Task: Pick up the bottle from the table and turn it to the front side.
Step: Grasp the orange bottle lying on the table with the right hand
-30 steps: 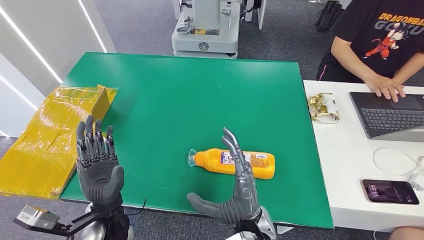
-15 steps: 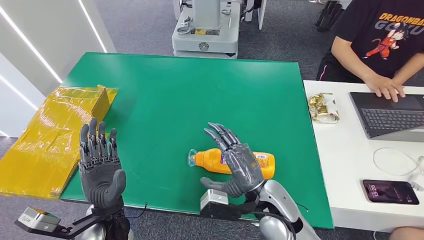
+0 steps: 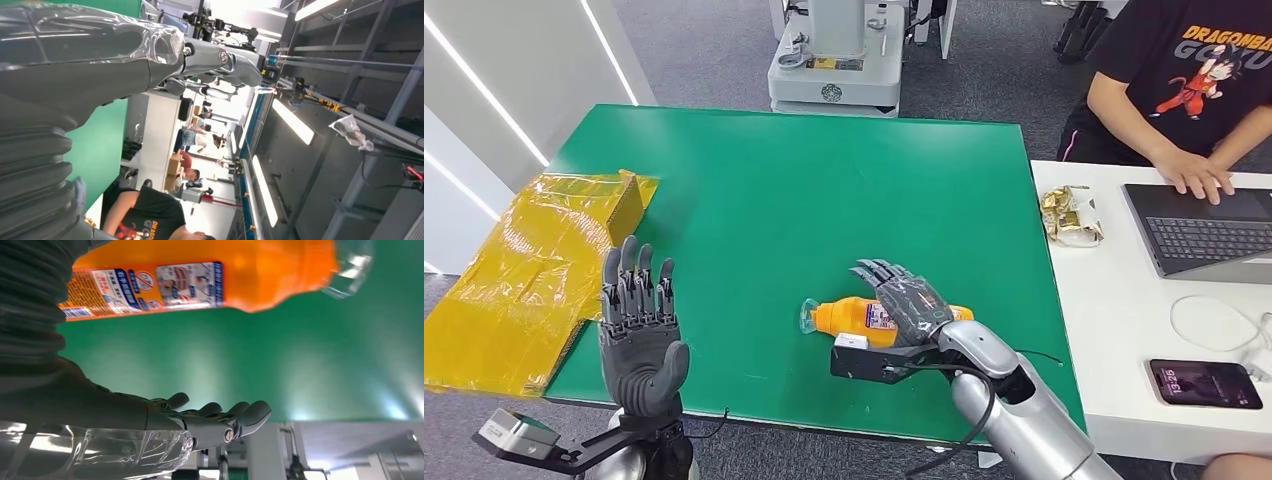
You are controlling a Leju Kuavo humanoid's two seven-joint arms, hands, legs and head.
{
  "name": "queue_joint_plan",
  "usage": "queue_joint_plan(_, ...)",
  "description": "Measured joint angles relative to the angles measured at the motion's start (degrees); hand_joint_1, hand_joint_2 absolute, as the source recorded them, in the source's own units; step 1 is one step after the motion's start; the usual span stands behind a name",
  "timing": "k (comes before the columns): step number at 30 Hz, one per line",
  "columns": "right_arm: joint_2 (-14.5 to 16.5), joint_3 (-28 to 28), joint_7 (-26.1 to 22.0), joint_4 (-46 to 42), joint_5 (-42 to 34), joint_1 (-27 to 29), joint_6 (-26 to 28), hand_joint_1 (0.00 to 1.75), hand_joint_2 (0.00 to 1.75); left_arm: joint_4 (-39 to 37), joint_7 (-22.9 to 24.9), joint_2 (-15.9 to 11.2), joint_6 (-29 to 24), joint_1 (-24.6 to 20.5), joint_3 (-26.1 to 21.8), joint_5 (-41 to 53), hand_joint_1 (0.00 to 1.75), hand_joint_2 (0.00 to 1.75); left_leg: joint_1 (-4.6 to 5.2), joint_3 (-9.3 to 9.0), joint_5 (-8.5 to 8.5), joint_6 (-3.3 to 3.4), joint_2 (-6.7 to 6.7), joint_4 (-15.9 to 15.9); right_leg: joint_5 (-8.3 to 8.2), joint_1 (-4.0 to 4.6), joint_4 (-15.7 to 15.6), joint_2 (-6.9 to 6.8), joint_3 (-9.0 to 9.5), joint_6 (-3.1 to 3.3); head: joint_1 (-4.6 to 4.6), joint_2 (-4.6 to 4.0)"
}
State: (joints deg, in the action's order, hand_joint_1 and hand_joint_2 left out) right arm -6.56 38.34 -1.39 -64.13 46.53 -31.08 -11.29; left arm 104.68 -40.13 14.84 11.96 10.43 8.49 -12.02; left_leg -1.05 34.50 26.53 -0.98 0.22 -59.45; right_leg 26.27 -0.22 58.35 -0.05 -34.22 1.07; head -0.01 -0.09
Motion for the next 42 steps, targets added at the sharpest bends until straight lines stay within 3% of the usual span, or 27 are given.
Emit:
queue_joint_plan(10, -0.68, 0.97, 1.22, 8.08, 1.01, -2.94, -3.73, 0.0, 1.75, -1.49, 0.42, -0.52, -0.39, -0.82, 0.65, -0.34, 0.0, 1.75, 0.0, 0.0, 0.0, 0.0, -0.01, 0.0, 0.01, 0.0, 0.0, -0.01, -0.03, 0.0, 0.01, 0.0)
queue_joint_plan(19, -3.45, 1.2, 4.02, 8.66, 2.53, -1.16, -5.32, 0.0, 1.75, -1.73, 1.69, -0.42, 0.23, -1.18, 0.68, -0.48, 0.0, 1.75, 0.0, 0.01, 0.01, 0.01, 0.01, -0.02, 0.0, 0.0, -0.02, 0.01, -0.03, 0.0, 0.0, 0.0)
queue_joint_plan(33, -4.53, 0.78, 6.34, 10.01, 5.34, -1.32, -5.8, 0.02, 1.75, -1.8, 2.47, -0.13, -0.55, -1.68, 1.0, -0.14, 0.0, 1.75, 0.0, -0.02, 0.01, 0.01, 0.01, -0.02, 0.0, 0.0, -0.02, 0.01, 0.0, 0.0, 0.0, 0.0)
queue_joint_plan(37, -4.73, 0.6, 6.29, 10.01, 5.86, -1.14, -5.38, 1.48, 1.75, -1.81, 2.47, -0.11, -0.56, -1.69, 1.26, -0.11, 0.0, 1.75, 0.0, -0.02, 0.01, 0.01, 0.0, -0.03, 0.0, 0.0, -0.02, 0.01, 0.0, 0.0, 0.01, 0.0)
queue_joint_plan(42, -4.84, -0.02, 5.74, 9.67, 7.13, -0.2, -3.55, 1.75, 1.75, -2.01, 2.46, -0.11, -0.55, -1.69, 1.46, -0.1, 0.0, 1.75, 0.0, -0.03, 0.01, 0.01, 0.01, -0.03, 0.0, 0.0, -0.01, 0.01, 0.0, 0.0, 0.0, 0.0)
